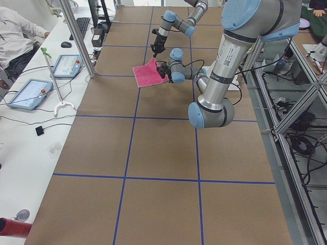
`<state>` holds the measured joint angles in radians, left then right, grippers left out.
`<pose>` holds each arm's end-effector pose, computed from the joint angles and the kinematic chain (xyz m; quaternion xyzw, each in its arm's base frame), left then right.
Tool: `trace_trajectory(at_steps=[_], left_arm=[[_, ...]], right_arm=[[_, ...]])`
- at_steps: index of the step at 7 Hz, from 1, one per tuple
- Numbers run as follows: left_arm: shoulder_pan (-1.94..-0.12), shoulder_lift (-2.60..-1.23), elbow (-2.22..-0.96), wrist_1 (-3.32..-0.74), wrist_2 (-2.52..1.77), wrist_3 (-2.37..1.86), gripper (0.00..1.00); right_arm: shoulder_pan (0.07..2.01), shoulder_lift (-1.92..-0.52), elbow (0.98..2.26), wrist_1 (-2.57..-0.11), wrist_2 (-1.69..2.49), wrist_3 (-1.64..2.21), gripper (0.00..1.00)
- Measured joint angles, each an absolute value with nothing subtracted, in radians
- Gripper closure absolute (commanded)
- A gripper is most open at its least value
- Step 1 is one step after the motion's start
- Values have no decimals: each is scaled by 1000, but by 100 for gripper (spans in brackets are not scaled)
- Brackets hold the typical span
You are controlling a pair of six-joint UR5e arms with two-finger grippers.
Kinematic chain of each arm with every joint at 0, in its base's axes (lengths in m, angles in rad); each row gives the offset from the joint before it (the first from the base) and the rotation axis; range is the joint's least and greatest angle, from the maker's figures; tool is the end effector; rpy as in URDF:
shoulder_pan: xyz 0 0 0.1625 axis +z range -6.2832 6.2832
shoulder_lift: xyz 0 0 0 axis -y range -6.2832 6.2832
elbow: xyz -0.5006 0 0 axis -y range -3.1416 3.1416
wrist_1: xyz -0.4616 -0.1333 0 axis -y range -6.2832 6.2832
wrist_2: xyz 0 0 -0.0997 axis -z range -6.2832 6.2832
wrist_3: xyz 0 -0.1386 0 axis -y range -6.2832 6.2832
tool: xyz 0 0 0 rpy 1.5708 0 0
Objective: Fold towel twice with both arms
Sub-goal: 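Lift the near corners and fold them over toward the far edge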
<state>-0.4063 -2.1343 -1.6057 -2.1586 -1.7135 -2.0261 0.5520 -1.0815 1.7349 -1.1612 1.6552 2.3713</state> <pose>0.7023 -0.4258 0.2847 -0.0728 0.5559 -0.3092 0.7682 -0.5927 -0.5078 0.3038 -0.0988 -0.4980 0.5224 0.6851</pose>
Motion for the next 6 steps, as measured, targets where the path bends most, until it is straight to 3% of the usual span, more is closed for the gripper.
trace_trajectory(at_steps=[6], left_arm=[[-365, -2169, -1601, -2146, -1713, -1992, 1]], right_arm=[[561, -1072, 1735, -1162, 1656, 2397, 100]])
